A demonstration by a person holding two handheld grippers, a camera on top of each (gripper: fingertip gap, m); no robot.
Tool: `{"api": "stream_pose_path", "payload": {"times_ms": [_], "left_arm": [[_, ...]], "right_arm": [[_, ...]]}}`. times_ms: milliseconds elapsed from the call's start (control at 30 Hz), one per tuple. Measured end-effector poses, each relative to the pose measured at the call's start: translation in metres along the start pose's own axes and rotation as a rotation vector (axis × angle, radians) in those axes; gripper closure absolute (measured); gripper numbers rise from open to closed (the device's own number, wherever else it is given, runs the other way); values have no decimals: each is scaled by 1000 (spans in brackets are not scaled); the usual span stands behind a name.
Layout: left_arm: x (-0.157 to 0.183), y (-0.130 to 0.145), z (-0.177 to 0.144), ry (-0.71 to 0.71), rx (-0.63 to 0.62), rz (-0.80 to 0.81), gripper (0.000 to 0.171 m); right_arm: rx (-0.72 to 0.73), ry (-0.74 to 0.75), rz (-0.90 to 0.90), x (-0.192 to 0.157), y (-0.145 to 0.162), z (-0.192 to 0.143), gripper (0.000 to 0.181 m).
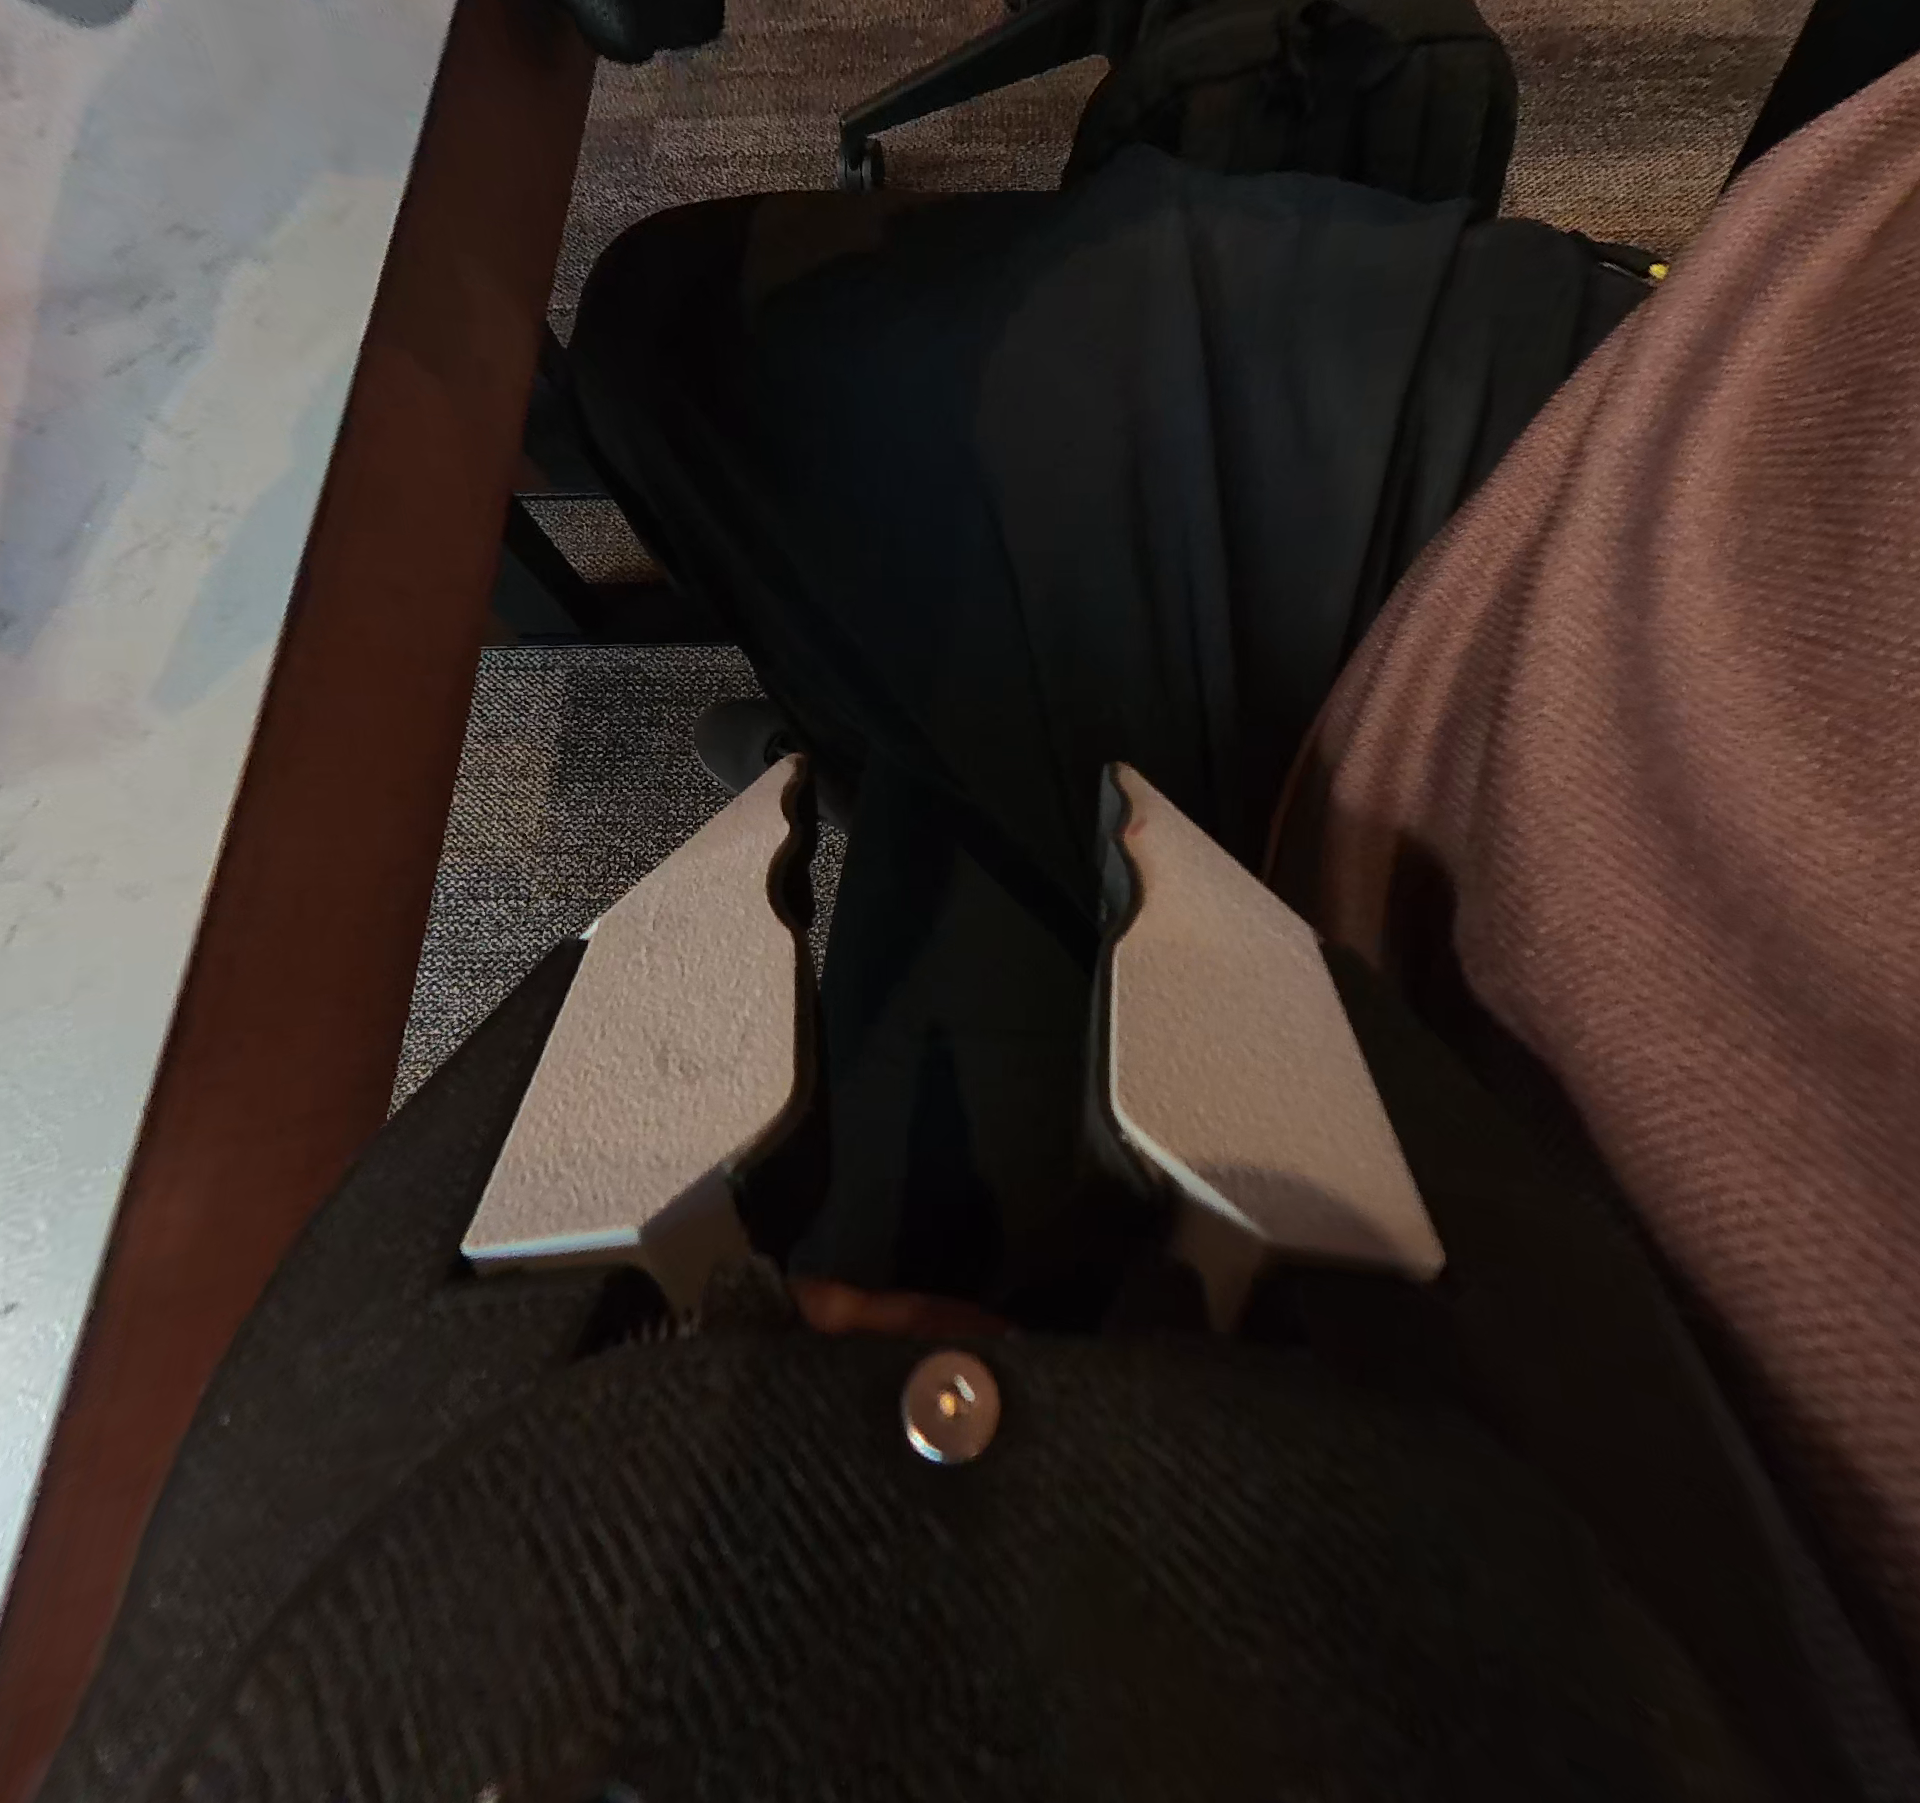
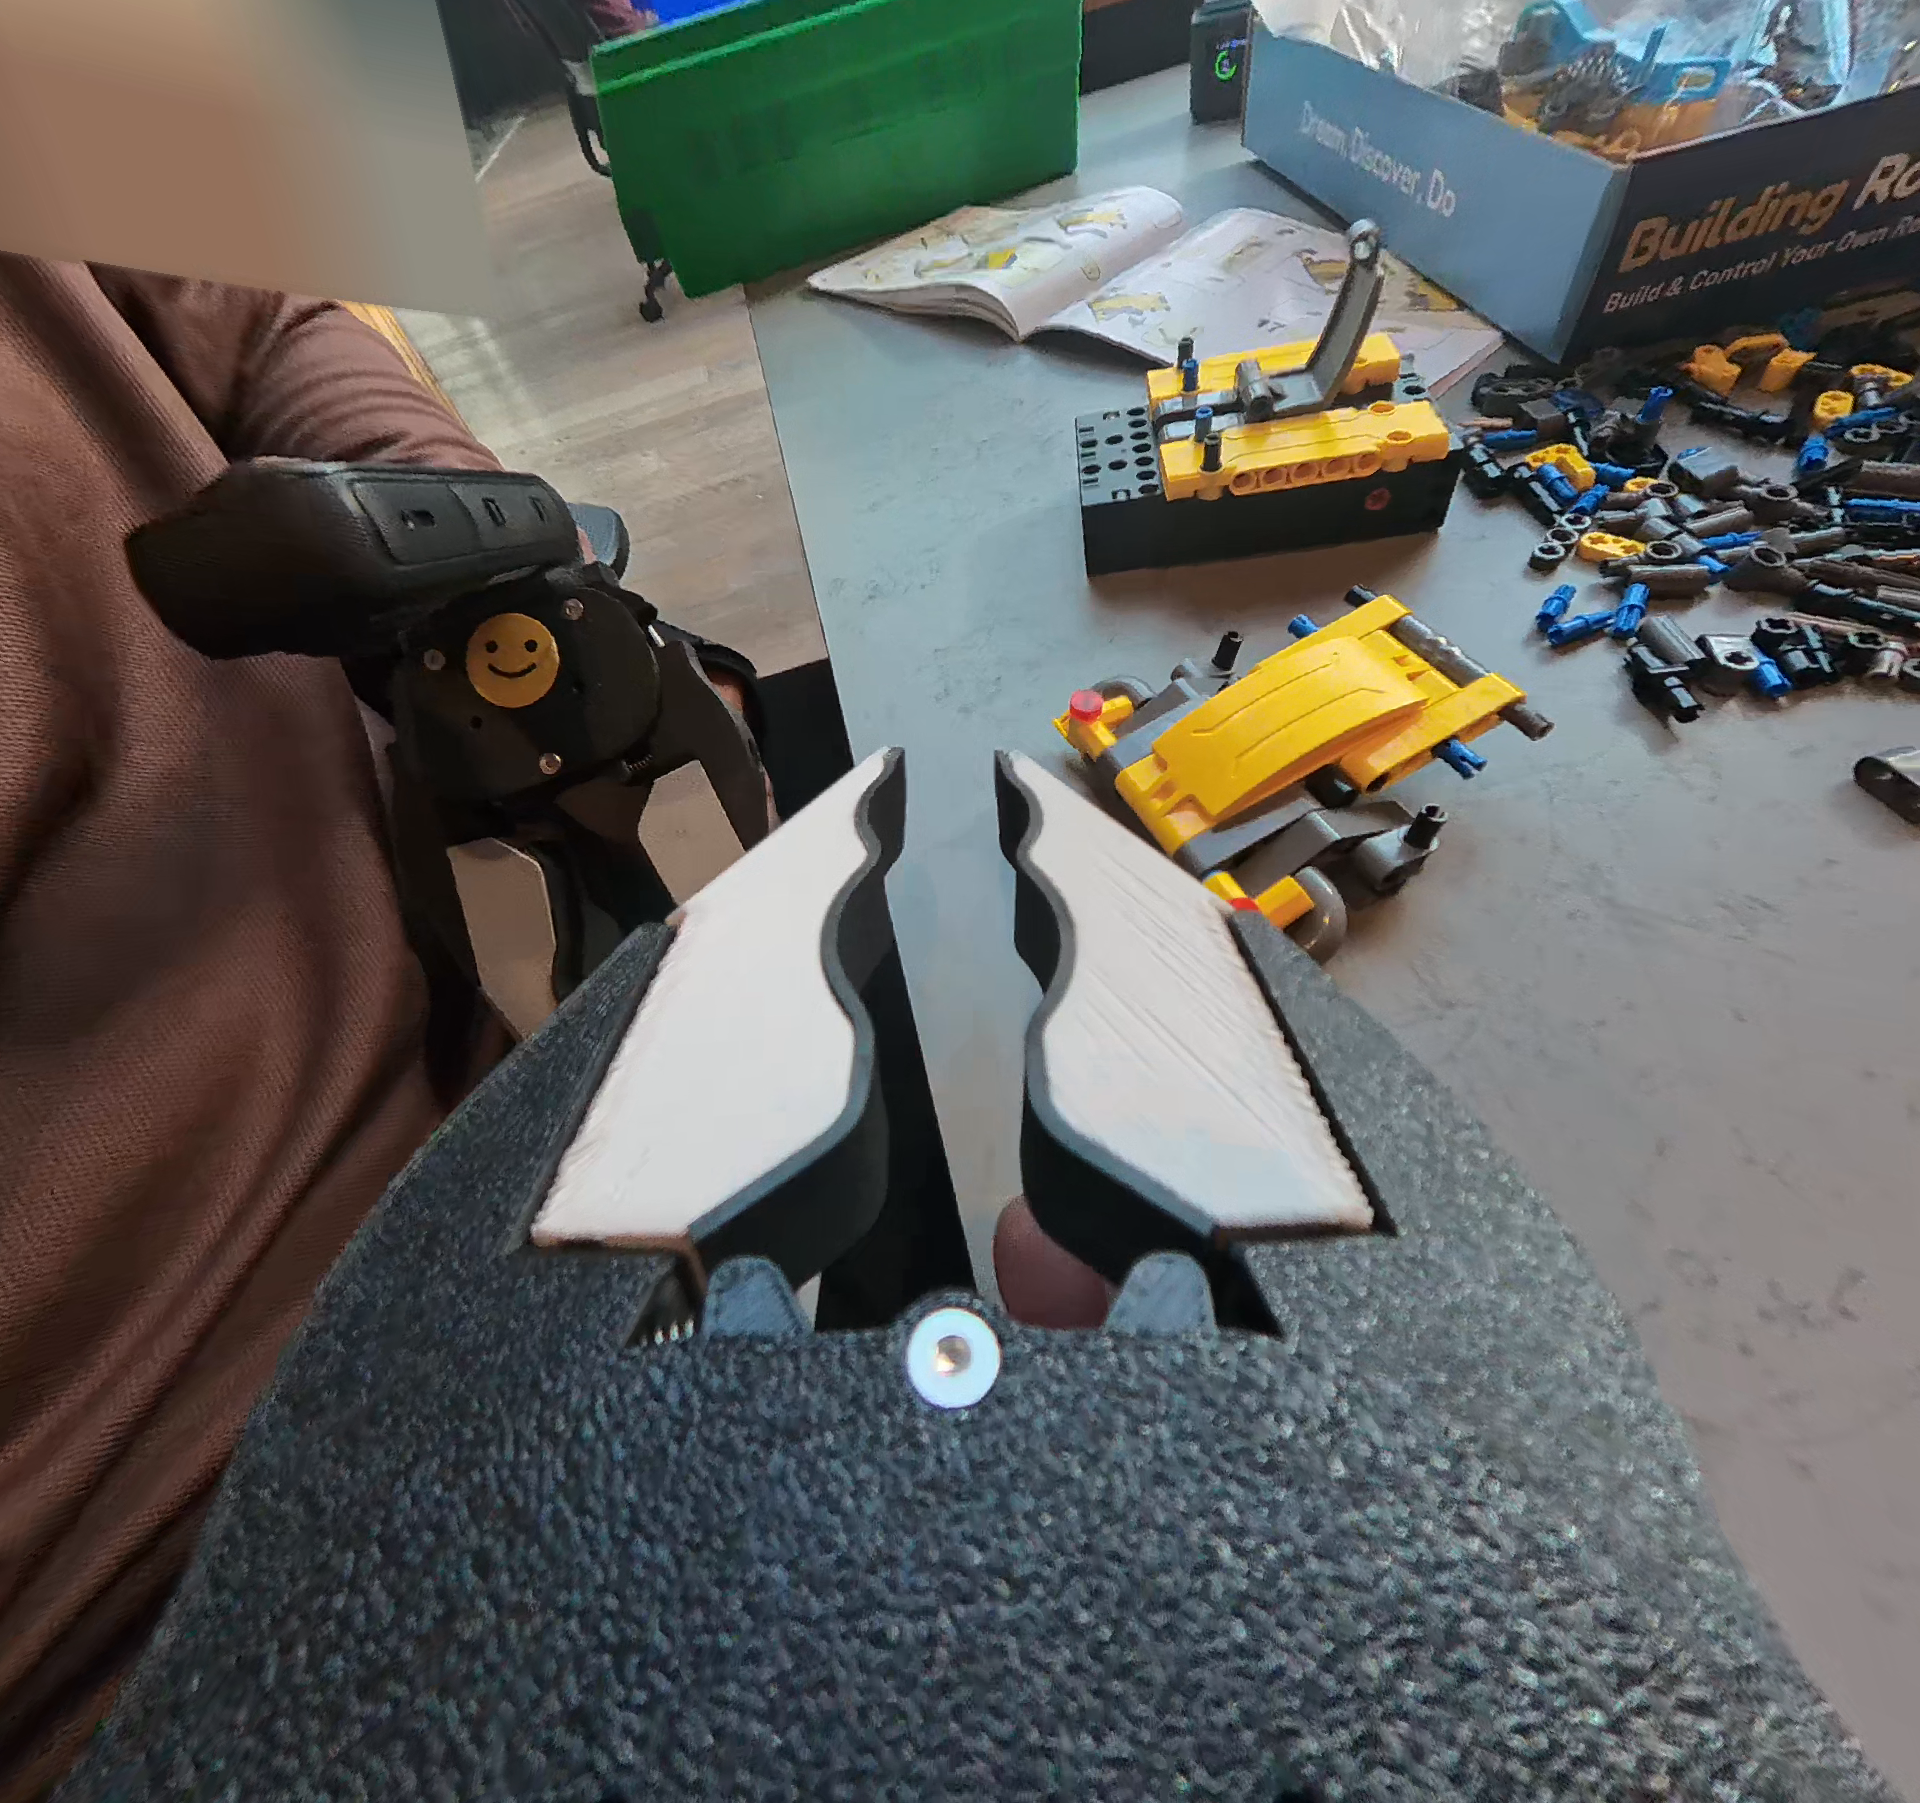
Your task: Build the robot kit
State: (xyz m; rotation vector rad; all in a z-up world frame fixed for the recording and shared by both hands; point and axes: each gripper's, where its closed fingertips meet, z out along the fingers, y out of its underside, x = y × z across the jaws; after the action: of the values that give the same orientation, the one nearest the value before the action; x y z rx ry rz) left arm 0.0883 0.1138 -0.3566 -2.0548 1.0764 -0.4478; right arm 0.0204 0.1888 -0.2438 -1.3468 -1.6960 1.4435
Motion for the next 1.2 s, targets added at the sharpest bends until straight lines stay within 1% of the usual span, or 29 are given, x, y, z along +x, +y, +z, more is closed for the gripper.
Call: {"api": "stream_pose_path", "payload": {"times_ms": [67, 133, 200, 267, 333, 400, 467, 567, 667, 700, 833, 900, 933, 967, 1000, 1067, 1133, 1200], "left_arm": [[0, 0, 0, -1, 1, -3, 119], [0, 0, -1, -2, 1, -2, 119], [0, 0, 0, 1, 0, 0, 119], [1, 0, 0, 3, 0, 0, 120], [2, 0, 1, 5, -5, 0, 119], [2, 0, 1, 4, -5, 5, 119], [2, -2, 0, 3, 1, 9, 120], [3, -4, -2, 1, 9, 17, 120], [4, -3, -4, -2, 1, 22, 120], [4, -3, -5, -4, 4, 23, 120], [3, -4, -7, -9, 14, 17, 120], [2, -3, -7, -9, 7, 8, 120], [1, -2, -7, -9, 3, 4, 120], [1, -1, -8, -10, 0, 1, 120], [0, -1, -8, -12, -2, -1, 120], [0, -1, -9, -16, 1, -1, 120], [-2, -1, -10, -18, 5, -4, 121], [-2, 0, -11, -16, 3, -12, 120]], "right_arm": [[65, -11, 18, -1, -11, -5, 173], [131, -6, 43, 1, -24, -11, 174], [154, 67, 56, 14, -32, -18, 170], [123, 177, 69, 34, -31, -25, 169], [92, 258, 59, 51, -32, -34, 165], [68, 355, 4, 70, -39, -45, 165], [50, 406, -26, 85, -52, -49, 165], [-78, 483, -24, 119, -55, -44, 160], [-201, 529, -52, 153, -53, -31, 160], [-235, 527, -51, 163, -53, -26, 160], [-354, 456, -68, 194, -57, 2, 173], [-451, 452, -95, 214, -56, 13, 175], [-513, 455, -94, 223, -52, 17, 181], [-572, 457, -80, 231, -48, 19, 181], [-621, 440, -58, 235, -44, 24, 181], [-668, 394, -43, 237, -41, 37, 181], [-703, 403, -75, 243, -41, 43, 180], [-731, 443, -93, 250, -41, 40, 180]]}}
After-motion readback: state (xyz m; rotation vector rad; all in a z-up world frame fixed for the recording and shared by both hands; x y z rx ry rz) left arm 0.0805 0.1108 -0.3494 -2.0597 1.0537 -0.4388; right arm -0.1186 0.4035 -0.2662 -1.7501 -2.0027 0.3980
